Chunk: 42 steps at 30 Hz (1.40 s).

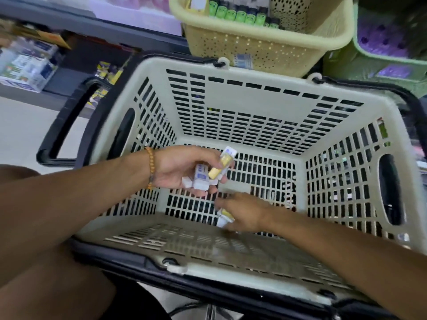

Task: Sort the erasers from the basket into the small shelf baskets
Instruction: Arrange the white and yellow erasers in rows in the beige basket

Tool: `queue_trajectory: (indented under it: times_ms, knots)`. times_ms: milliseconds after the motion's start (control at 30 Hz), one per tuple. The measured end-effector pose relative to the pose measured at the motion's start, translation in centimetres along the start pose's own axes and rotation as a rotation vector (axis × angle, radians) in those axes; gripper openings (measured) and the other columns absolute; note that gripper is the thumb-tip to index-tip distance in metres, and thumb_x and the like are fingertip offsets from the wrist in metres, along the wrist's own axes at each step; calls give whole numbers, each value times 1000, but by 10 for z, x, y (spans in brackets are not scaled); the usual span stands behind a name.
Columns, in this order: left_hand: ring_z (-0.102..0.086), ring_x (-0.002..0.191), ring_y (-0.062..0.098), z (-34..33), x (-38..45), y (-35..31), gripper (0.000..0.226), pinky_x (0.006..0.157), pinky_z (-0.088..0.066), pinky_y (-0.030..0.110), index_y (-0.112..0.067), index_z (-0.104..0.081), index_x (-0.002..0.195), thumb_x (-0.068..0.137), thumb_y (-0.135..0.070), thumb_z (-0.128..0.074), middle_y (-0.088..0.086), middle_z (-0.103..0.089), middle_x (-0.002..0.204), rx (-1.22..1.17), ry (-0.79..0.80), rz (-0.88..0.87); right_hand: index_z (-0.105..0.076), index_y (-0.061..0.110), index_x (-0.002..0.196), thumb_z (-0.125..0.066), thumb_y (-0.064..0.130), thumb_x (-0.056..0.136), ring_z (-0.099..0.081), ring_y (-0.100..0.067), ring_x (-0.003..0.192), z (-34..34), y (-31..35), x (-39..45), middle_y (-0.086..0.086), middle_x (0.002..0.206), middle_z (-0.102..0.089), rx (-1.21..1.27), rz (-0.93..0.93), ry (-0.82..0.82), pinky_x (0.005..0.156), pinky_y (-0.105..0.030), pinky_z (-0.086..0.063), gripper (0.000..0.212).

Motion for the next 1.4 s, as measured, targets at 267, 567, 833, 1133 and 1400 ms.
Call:
queue_trajectory:
  times_ms: [267, 567, 833, 1133, 1400]
  knots:
    - [-66, 60, 21, 12, -10, -22, 55, 44, -55, 26, -9, -55, 121, 71, -28, -69, 15, -72, 89, -180, -103, -82, -54, 20, 116, -67, 19, 88, -63, -12, 70, 47, -55, -8, -2, 97, -64, 342, -243, -159, 49, -14, -43, 31]
    - [-70, 87, 30, 8, -28, -58, 39, 58, -58, 33, -11, -60, 107, 69, -9, -70, 12, -67, 95, -342, -108, -284, -63, 31, 100, -73, 18, 86, -60, -9, 54, 186, -25, -81, 6, 71, -66, 981, -146, -564, 50, -26, -53, 22]
    - [-65, 76, 20, -14, -57, -126, 53, 52, -55, 27, -10, -57, 125, 77, -25, -72, 10, -66, 102, -319, -91, -477, -64, 24, 103, -73, 23, 88, -54, -10, 51, 270, 3, -106, 3, 95, -61, 960, -81, -857, 49, -24, -49, 18]
    - [-60, 63, 19, 34, -114, -184, 63, 44, -47, 25, -13, -69, 109, 53, -40, -78, 20, -70, 106, -223, -322, -719, -64, 9, 90, -71, 27, 87, -52, -14, 39, 367, -58, -71, -5, 58, -62, 812, -313, -1061, 42, -21, -44, 20]
    - [-57, 53, 15, 63, -126, -202, 37, 43, -46, 24, -20, -77, 80, 50, -42, -80, 12, -73, 85, -372, -365, -794, -62, 20, 91, -74, 42, 79, -54, 2, 35, 416, -119, 1, 9, 68, -64, 566, -606, -968, 40, -10, -38, 27]
Point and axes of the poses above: each hand's wrist, its own x-axis towards the middle knuckle, its own z-axis out of the back of the hand, y = z × x, the point moved 8 cm from there along x, towards the middle knuckle
